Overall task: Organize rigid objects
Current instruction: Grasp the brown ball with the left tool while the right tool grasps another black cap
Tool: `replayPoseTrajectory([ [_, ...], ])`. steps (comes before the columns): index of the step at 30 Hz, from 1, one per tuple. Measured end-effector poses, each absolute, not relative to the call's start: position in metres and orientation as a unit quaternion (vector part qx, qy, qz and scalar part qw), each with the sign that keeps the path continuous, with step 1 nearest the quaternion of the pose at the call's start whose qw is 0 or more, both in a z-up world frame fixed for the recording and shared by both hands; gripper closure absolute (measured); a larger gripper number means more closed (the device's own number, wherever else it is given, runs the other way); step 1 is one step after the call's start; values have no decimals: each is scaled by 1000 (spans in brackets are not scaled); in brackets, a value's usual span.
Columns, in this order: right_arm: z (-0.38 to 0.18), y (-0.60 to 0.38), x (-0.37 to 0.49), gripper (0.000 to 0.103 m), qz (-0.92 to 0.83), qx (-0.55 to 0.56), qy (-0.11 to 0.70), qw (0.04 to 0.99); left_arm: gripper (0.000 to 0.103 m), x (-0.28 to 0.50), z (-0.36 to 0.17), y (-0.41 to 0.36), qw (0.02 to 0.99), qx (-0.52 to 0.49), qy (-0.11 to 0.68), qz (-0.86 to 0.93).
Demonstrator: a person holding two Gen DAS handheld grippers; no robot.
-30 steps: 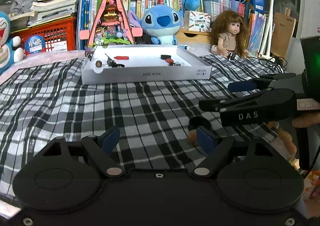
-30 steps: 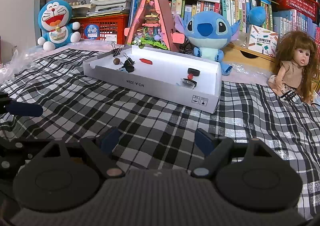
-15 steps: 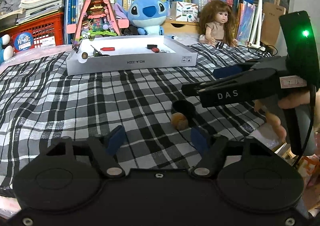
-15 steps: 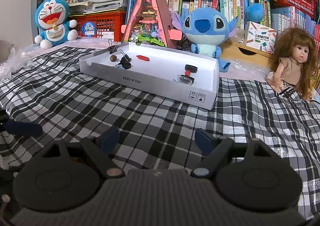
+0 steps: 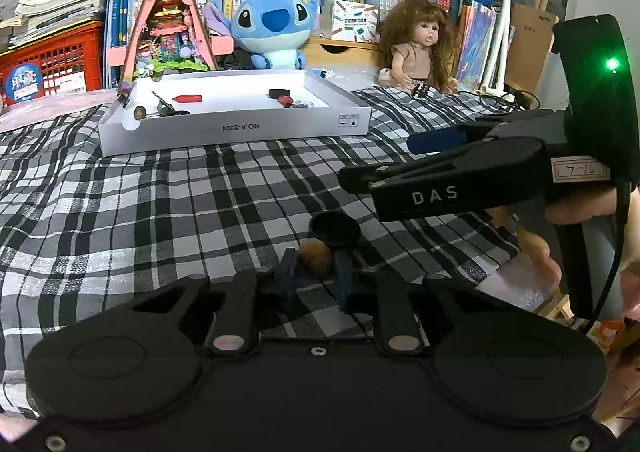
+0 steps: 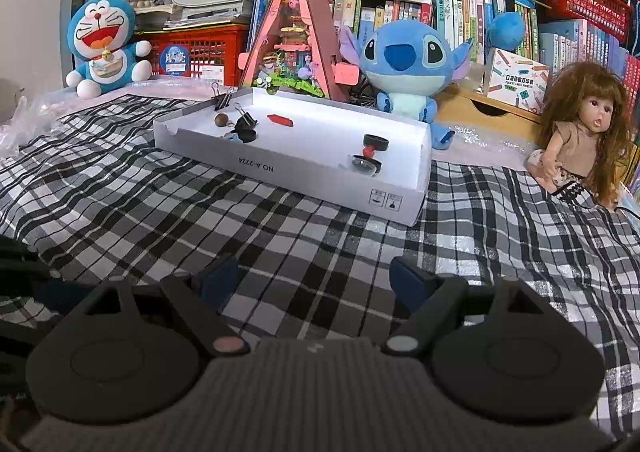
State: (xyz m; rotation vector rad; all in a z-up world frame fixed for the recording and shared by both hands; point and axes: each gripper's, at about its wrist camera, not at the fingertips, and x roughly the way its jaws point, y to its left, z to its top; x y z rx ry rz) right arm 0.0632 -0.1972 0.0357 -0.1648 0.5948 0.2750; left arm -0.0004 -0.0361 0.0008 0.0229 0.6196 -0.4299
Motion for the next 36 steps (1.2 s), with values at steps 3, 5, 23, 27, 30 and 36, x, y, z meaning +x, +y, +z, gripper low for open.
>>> replayPoseTrajectory([
  [3, 38, -197, 61, 13, 143, -78, 288, 944, 85, 0, 2, -31, 933, 11, 300, -201],
  [5, 40, -197, 54, 14, 163, -75, 274, 945, 85, 2, 3, -25, 936, 8, 299, -187],
  [23, 28, -165, 20, 29, 246, -80, 303, 917, 85, 15, 8, -4, 946, -9, 298, -129],
  [27, 25, -163, 22, 48, 234, -74, 305, 920, 85, 17, 8, -4, 946, -11, 297, -127],
  [30, 24, -161, 22, 55, 228, -76, 302, 922, 85, 18, 8, -3, 947, -12, 296, -126],
  [36, 25, -160, 22, 66, 220, -65, 303, 925, 85, 19, 10, -3, 948, -12, 295, -123],
])
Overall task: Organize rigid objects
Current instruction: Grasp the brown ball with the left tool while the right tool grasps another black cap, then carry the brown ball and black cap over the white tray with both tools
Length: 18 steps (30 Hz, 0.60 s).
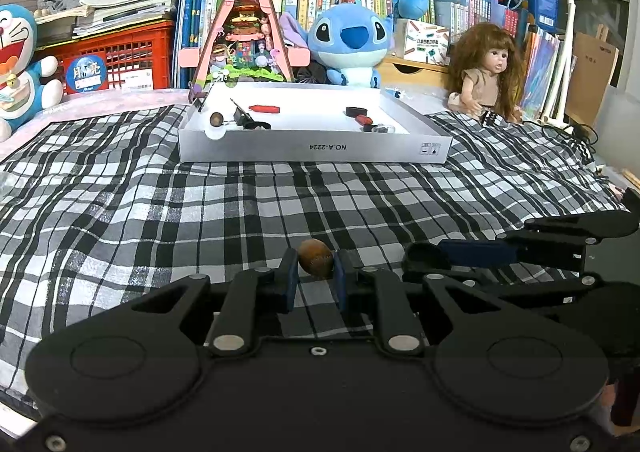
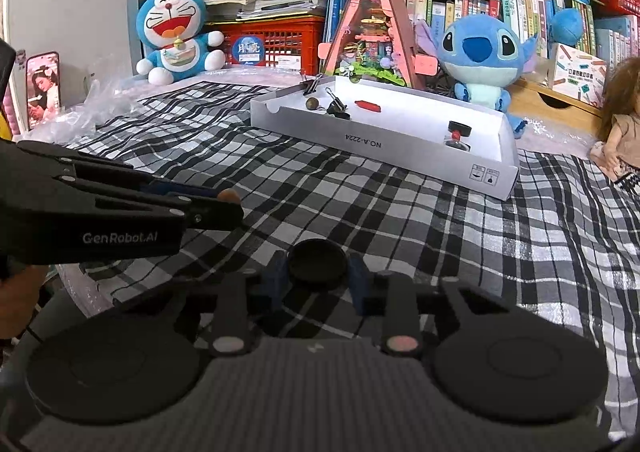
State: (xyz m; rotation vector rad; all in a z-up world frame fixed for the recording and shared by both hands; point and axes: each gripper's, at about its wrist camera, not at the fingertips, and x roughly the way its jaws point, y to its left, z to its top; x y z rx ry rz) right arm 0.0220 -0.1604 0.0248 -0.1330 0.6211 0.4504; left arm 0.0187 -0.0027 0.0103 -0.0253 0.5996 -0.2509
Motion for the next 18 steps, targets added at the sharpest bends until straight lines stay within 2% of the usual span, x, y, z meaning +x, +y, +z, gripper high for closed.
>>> replayPoseTrajectory([
  [18, 43, -168, 46, 66, 171, -34, 298, 939, 85, 48, 25, -5, 950, -15, 292, -114],
])
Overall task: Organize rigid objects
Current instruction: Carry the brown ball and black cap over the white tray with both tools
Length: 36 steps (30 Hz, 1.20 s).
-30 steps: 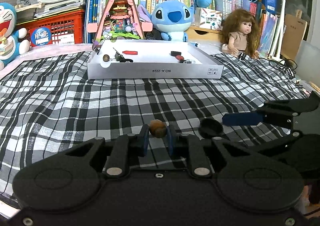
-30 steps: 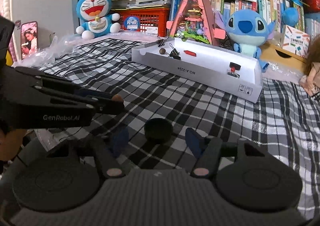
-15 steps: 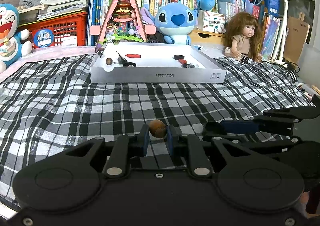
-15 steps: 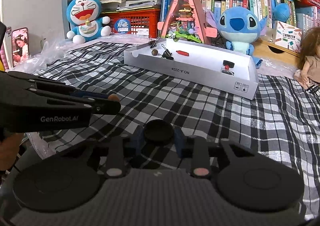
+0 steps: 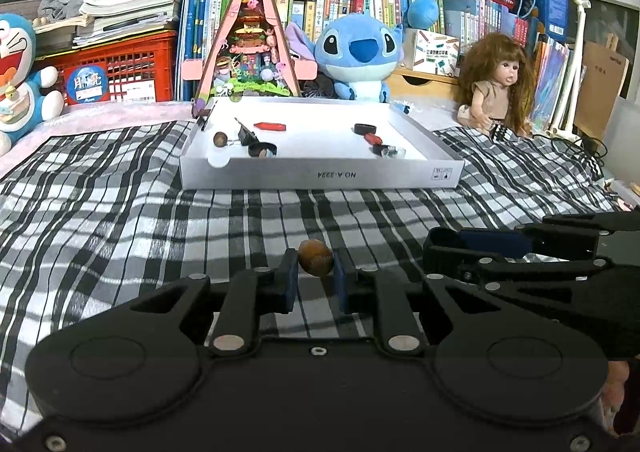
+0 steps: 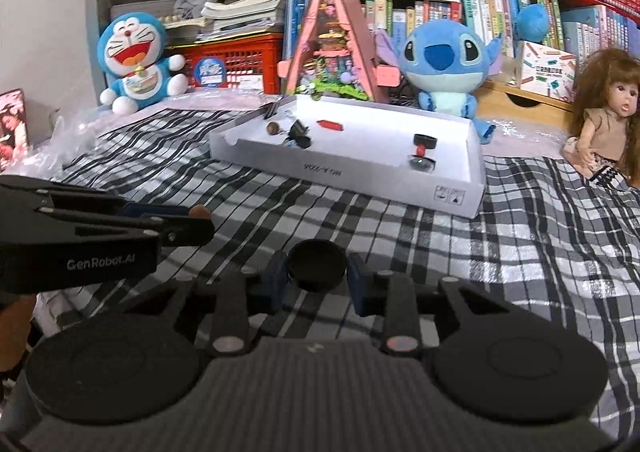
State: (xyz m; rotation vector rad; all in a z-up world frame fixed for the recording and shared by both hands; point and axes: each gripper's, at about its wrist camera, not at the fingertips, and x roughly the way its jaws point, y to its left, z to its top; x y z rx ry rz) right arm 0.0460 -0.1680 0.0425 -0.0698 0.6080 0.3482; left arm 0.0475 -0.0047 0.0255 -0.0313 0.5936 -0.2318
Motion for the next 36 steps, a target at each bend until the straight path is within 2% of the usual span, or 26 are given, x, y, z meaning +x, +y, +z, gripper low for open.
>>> replayPoseTrajectory([
  [24, 63, -177, 116, 66, 133, 0, 308, 942, 85, 133, 53, -5, 952, -43, 288, -98],
  [36, 69, -184, 166, 66, 108, 36, 328, 938, 85, 201, 55, -3, 939, -78, 315, -110],
])
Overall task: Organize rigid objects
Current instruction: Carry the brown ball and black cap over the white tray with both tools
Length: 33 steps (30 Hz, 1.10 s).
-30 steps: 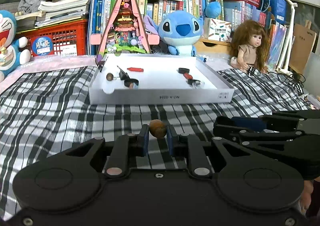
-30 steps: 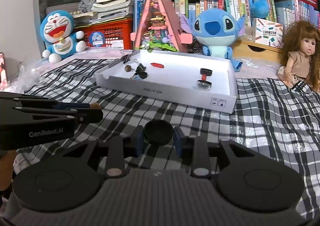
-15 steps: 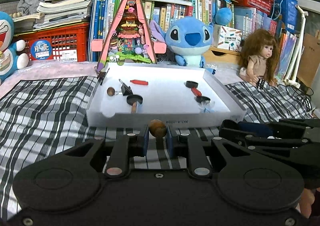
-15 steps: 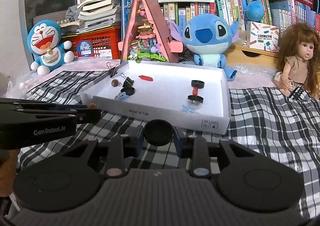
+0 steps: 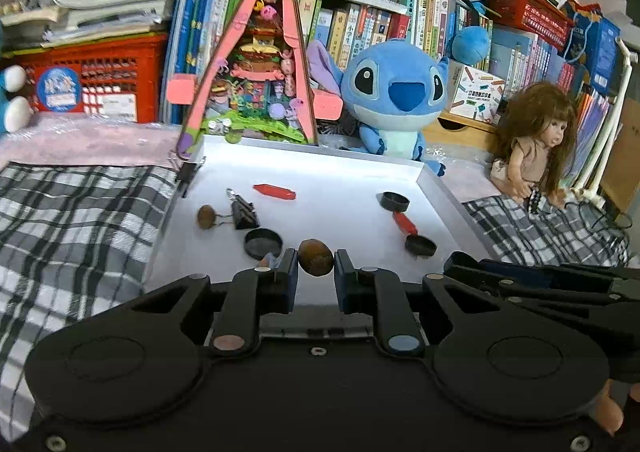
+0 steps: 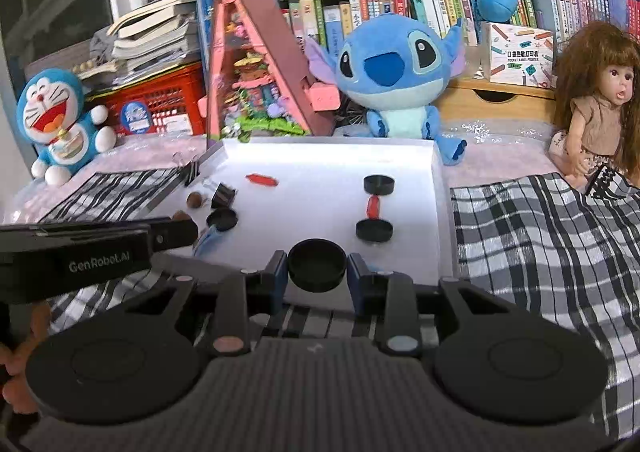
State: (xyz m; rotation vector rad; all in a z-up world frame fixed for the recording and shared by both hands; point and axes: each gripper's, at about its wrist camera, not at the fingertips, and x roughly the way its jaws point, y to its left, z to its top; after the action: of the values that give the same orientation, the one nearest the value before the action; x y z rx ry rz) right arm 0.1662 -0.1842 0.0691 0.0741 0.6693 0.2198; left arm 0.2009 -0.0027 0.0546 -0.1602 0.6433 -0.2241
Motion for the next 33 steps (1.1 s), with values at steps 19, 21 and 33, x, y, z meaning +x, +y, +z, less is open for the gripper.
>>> replayPoseTrajectory([
  [19, 66, -197, 270, 66, 82, 121, 408, 901, 85, 304, 42, -15, 928, -80, 353, -91],
  [21, 63, -196, 278, 66, 79, 121, 412, 900, 85, 311, 39, -15, 926, -83, 357, -88],
  [33, 41, -190, 295, 66, 70, 124, 432, 891, 85, 322, 20, -17, 921, -83, 371, -80],
])
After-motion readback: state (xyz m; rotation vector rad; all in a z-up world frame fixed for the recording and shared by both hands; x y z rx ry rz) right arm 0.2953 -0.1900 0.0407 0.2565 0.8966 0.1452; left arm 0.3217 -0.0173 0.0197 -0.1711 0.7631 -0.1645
